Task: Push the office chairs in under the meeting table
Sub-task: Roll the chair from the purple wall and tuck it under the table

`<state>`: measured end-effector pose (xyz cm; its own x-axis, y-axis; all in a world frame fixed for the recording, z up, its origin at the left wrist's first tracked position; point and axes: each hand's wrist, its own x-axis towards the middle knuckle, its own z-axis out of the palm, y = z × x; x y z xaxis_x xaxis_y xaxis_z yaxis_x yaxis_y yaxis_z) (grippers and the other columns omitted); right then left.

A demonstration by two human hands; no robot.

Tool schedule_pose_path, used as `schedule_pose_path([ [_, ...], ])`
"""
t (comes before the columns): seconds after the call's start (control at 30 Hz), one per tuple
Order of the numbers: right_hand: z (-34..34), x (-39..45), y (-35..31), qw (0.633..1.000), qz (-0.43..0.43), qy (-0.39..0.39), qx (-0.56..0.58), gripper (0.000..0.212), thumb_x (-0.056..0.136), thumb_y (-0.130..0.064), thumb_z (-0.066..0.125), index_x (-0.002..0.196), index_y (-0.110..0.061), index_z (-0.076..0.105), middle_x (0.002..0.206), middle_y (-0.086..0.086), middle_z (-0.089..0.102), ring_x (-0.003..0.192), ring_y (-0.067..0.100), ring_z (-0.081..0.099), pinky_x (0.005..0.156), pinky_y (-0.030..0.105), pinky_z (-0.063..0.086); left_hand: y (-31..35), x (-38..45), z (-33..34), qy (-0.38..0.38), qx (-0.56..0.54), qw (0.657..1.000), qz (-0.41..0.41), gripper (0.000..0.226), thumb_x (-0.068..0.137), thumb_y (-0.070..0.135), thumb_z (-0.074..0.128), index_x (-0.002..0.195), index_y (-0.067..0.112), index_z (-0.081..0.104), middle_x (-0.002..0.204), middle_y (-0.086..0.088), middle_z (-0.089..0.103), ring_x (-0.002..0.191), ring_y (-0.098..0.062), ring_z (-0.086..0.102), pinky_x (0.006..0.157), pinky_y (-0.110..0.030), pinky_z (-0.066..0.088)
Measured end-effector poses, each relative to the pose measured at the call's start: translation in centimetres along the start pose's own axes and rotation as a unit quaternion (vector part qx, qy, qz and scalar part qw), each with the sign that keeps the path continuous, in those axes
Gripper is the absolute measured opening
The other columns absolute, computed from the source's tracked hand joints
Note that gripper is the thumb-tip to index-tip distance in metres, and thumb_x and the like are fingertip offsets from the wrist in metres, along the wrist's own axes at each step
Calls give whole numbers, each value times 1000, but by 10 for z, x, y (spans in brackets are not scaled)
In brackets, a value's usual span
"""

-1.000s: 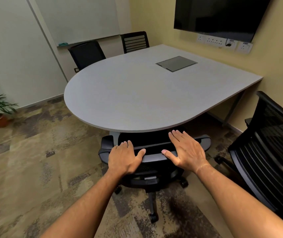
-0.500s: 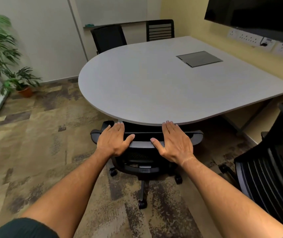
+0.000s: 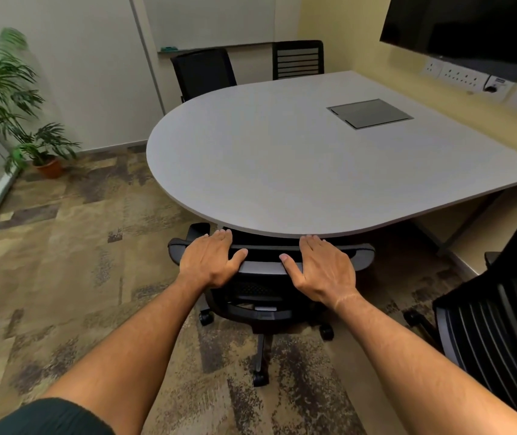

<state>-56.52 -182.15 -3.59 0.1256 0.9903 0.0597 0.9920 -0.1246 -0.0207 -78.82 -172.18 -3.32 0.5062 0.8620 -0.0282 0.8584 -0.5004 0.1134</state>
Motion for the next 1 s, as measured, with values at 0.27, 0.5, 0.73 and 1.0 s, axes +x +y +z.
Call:
schedule_pose_path([
  [0.27,1,20,-9,1000,15,0,15,88,94,-71,11,138,-6,50,141,12,55,132,24,49,109,35,40,-15,21,-6,-3,7,1000,13,61,97,57,30,128,9,52,136,-12,57,119,-28,55,103,-41,38],
  [0.5,-2,40,-9,1000,22,4,5,87,93,-71,12,137,-7,51,138,10,58,128,24,52,105,36,42,-24,40,-10,3,10,1000,20,68,95,61,27,131,9,51,137,-12,56,116,-29,56,96,-42,43],
  [0.73,-1,47,-9,999,38,0,3,92,90,-73,8,140,-8,50,143,10,54,134,24,48,108,36,39,-28,52,-12,-1,14,999,38,68,96,61,29,131,7,51,136,-13,56,118,-30,55,96,-45,46],
  [1.0,-2,59,3,998,54,-7,-6,91,89,-72,7,139,-9,51,143,9,54,132,24,49,109,37,39,-21,70,-6,10,14,999,40,74,96,62,26,139,5,45,143,-15,50,125,-30,51,104,-41,39],
])
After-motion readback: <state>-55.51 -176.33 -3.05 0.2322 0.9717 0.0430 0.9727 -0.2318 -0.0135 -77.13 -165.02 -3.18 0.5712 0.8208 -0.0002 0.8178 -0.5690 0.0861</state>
